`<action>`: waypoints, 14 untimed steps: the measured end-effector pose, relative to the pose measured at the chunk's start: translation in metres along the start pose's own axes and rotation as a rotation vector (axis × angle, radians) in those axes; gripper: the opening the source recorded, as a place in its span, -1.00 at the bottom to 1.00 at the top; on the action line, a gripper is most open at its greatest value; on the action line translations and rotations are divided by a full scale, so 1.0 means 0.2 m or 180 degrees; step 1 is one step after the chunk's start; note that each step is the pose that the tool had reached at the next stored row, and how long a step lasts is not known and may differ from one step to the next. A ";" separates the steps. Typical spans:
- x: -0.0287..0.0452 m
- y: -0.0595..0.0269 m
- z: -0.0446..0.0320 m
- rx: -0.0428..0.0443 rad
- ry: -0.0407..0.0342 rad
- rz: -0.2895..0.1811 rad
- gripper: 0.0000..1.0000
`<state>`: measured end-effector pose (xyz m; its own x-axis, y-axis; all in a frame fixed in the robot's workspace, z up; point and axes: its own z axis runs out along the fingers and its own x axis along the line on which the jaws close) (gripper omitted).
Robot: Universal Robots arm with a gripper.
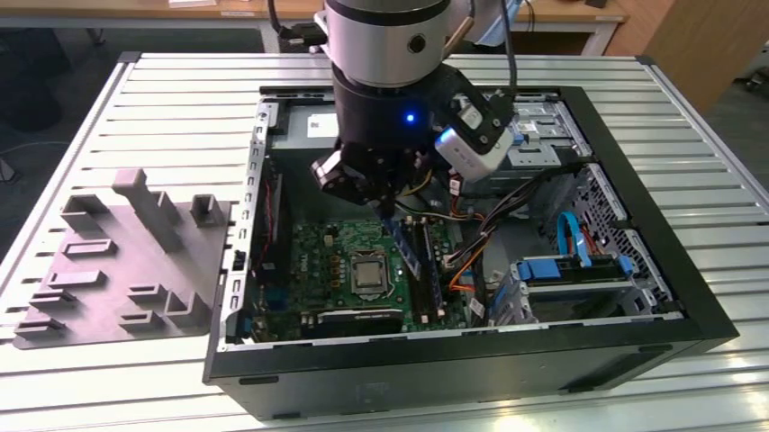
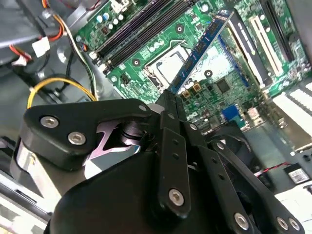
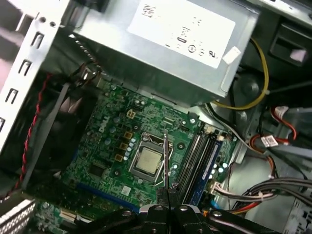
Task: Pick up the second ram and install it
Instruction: 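Insert the second ram into the second slot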
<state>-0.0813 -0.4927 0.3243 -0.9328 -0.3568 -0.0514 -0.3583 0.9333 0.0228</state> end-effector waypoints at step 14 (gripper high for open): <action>0.001 -0.001 0.021 0.0041 -0.0019 0.0809 -0.76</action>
<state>-0.0814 -0.4927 0.3200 -0.9925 -0.1105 -0.0514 -0.1118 0.9935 0.0228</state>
